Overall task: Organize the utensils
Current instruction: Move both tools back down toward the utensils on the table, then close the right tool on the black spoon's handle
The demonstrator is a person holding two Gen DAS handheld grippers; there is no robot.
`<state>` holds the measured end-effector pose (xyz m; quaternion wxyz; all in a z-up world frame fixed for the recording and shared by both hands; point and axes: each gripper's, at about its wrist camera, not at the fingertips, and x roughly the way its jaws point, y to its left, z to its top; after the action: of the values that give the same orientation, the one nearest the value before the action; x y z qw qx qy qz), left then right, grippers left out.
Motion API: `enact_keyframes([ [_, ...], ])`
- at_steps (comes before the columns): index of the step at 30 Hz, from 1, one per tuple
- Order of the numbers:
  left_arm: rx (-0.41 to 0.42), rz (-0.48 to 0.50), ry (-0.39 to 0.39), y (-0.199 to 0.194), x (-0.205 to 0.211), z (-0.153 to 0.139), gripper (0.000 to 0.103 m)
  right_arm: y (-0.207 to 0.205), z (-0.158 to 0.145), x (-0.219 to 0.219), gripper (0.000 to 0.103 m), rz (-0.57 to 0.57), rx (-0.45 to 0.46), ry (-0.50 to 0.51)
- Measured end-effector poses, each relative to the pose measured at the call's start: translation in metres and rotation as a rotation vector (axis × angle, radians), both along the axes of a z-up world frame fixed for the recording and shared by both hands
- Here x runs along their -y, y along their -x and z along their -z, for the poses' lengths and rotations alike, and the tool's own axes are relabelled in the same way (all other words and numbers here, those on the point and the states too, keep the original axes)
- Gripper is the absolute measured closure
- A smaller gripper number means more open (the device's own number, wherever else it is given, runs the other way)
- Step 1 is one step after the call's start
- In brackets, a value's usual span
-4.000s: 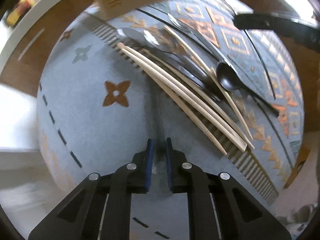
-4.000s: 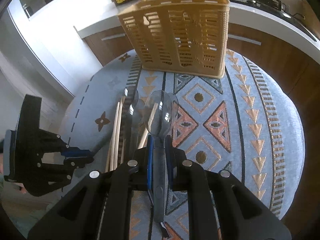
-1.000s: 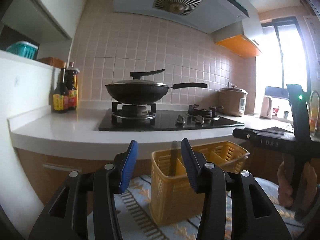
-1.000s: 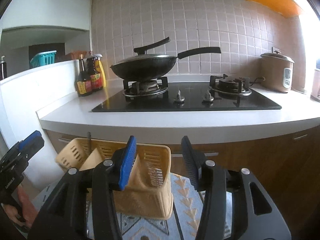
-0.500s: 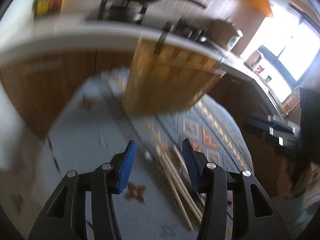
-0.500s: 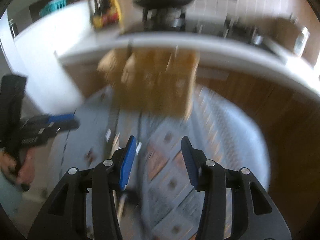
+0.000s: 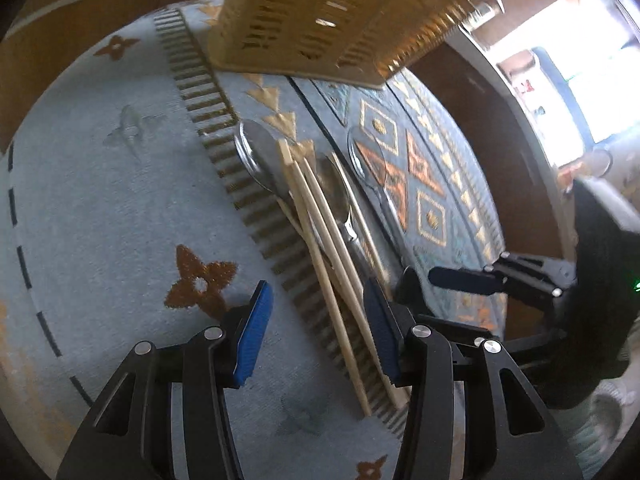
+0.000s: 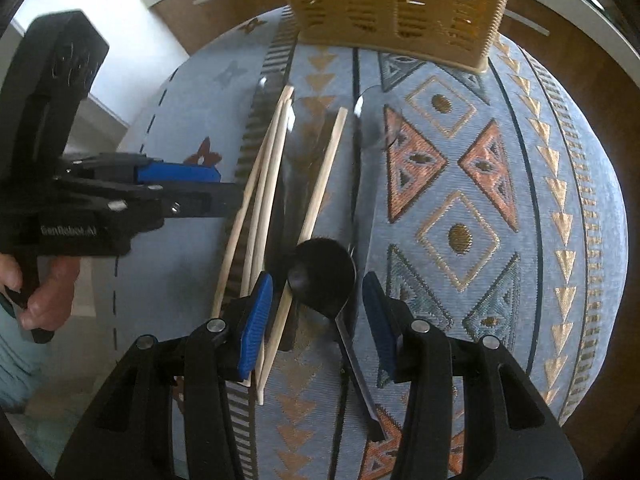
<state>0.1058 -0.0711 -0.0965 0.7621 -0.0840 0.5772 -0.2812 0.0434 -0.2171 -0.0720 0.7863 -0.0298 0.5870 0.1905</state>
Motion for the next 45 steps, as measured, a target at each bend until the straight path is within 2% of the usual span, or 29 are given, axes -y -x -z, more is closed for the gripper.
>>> enact_keyframes([
  [1,0.011,0.011,-0.025,0.003,0.004,0.002,0.065,0.002,0.001,-0.002,0.060,-0.006,0.008,0.010],
  [4,0.057,0.033,-0.080,0.007,0.014,-0.002,0.065,0.003,0.009,-0.009,0.060,-0.019,0.013,0.045],
  [7,0.090,0.046,-0.131,0.007,0.021,-0.005,0.065,0.005,0.013,-0.014,0.070,-0.025,0.025,0.068],
  [11,0.132,0.060,-0.196,0.011,0.033,-0.006,0.063,0.001,0.015,-0.005,0.077,-0.002,0.022,0.032],
  [14,0.154,0.068,-0.231,0.013,0.038,-0.007,0.063,0.000,0.014,0.013,0.078,0.030,0.015,0.003],
  [15,0.159,0.072,-0.239,0.013,0.040,-0.008,0.066,0.000,0.012,0.015,0.078,0.039,0.017,-0.002],
  [16,0.156,0.078,-0.233,0.014,0.040,-0.008,0.073,0.001,0.010,0.017,0.078,0.049,0.018,-0.003],
  [18,0.133,0.083,-0.211,0.014,0.040,-0.008,0.078,0.002,0.007,0.028,0.078,0.074,0.025,-0.017],
  [22,0.087,0.064,-0.180,0.008,0.037,-0.007,0.079,0.004,-0.002,0.040,0.078,0.077,0.010,-0.117],
  [25,0.071,0.058,-0.164,0.006,0.031,-0.006,0.080,0.011,-0.007,0.038,0.070,0.041,0.011,-0.110],
  [26,0.062,0.055,-0.158,0.005,0.029,-0.006,0.082,0.013,-0.009,0.035,0.056,0.026,0.026,-0.085],
  [27,0.047,0.051,-0.146,0.004,0.026,-0.006,0.083,0.016,-0.010,0.032,0.047,0.013,0.041,-0.059],
  [29,0.018,0.044,-0.102,0.000,0.022,-0.007,0.081,0.017,-0.008,0.019,0.047,-0.019,0.058,-0.012],
  [31,-0.013,0.035,-0.069,-0.002,0.019,-0.005,0.080,0.017,-0.004,0.010,0.050,-0.046,0.063,0.033],
  [33,-0.005,0.032,-0.095,0.000,0.020,-0.005,0.080,0.019,0.000,0.003,0.069,-0.072,0.061,0.073],
  [35,0.012,0.041,-0.120,0.003,0.020,-0.005,0.081,0.018,0.007,-0.002,0.070,-0.084,0.044,0.082],
  [38,0.029,0.051,-0.149,0.005,0.025,-0.006,0.081,0.022,0.008,-0.007,0.073,-0.096,0.067,0.101],
  [43,0.063,0.045,-0.188,0.006,0.035,-0.007,0.075,0.029,0.012,-0.016,0.077,-0.108,0.055,0.088],
  [44,0.077,0.049,-0.201,0.007,0.039,-0.007,0.074,0.029,0.012,-0.016,0.079,-0.107,0.058,0.088],
  [45,0.091,0.052,-0.211,0.008,0.042,-0.008,0.074,0.029,0.012,-0.017,0.086,-0.101,0.057,0.083],
])
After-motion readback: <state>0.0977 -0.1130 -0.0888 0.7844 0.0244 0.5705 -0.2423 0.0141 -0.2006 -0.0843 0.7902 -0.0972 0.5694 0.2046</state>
